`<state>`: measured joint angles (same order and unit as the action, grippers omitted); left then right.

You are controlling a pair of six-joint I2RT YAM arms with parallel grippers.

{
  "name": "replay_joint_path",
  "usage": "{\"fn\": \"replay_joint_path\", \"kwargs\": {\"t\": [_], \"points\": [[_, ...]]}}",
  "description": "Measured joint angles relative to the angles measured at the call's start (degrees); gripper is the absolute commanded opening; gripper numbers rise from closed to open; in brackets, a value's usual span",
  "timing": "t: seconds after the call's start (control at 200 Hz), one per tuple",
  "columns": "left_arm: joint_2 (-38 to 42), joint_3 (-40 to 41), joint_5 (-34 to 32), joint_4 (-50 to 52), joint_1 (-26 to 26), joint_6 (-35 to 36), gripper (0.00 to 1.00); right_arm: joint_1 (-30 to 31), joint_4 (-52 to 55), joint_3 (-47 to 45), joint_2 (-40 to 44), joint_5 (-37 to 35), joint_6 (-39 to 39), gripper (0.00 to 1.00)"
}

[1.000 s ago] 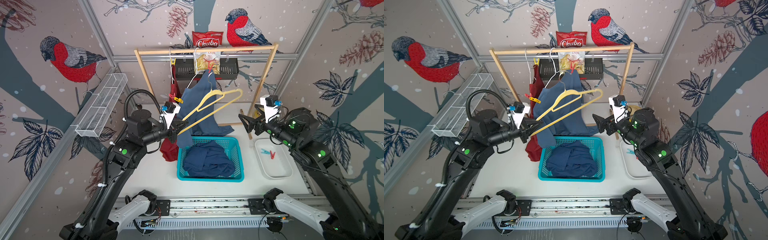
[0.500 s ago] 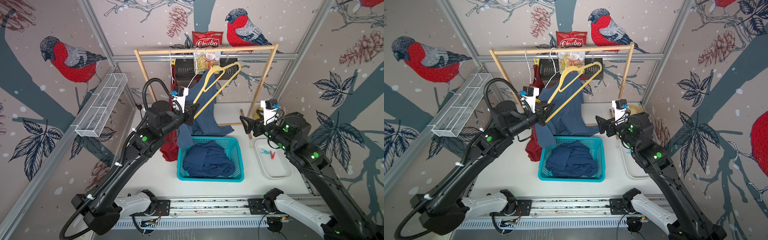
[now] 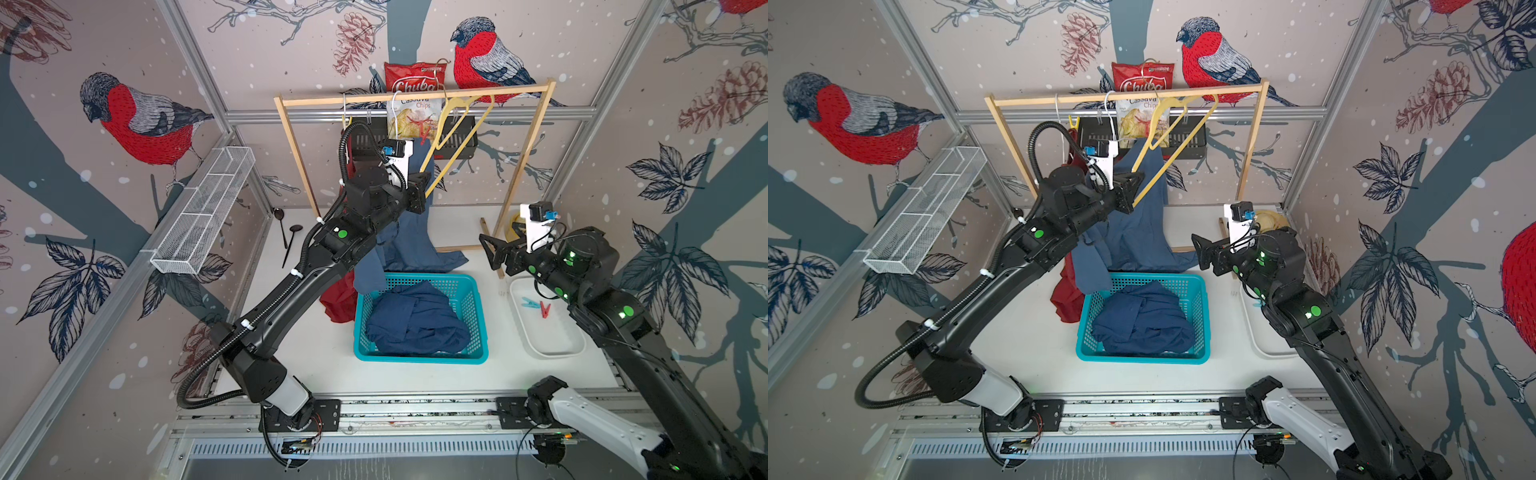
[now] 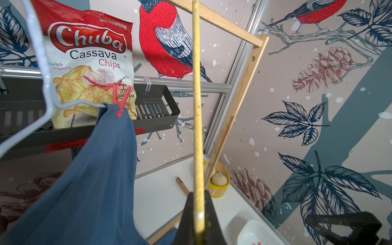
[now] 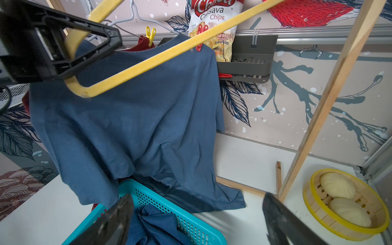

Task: Remove the clothespins securing t-shirts to the hanger
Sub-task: Place the hanger on the clothes rail.

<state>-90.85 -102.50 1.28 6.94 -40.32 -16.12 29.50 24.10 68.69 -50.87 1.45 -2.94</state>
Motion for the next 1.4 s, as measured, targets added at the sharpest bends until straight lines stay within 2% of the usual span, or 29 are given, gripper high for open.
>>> {"fn": "replay_joint_path", "kwargs": {"t": [0.47,0.57,0.69,0.835,1.011,1.161,1.286,1.401], "points": [[-3.85,2.05,-2.93,0.28,-3.52,1.6,0.0,-0.85,-0.04,0.24,-1.68,0.74,0.04,0.94],[-3.56,2.32,-3.17,0.59,-3.67,2.62,0.14,-0.85,-0.22,0.63,-2.08,0.96,-0.24,0.94],[-2.58,2.12,-3.17,1.22,-3.78,3.32,0.43,-0.85,-0.42,1.4,-2.6,1.36,-1.53,0.93],[-0.83,1.66,-1.9,2.38,-3.87,5.62,0.57,-0.85,-0.52,2.36,-2.73,1.62,-2.01,0.92],[5.7,2.69,3.45,2.78,-4.07,7.54,0.6,-0.85,-0.68,5.31,-4.35,2.16,-3.78,0.9],[13.9,4.15,3.61,3.63,-3.17,8.87,0.58,-0.85,-1.81,5.44,-4.92,3.61,-6.12,0.87],[18.91,3.39,2.99,6.86,3.93,7.48,0.48,-0.5,-4.57,3.91,-5.03,5.07,-7.58,0.86],[20.06,1.84,2.99,11.23,10.1,6.14,0.47,1.31,-5.88,3.34,-6.54,5.86,-8.04,0.85]]}}
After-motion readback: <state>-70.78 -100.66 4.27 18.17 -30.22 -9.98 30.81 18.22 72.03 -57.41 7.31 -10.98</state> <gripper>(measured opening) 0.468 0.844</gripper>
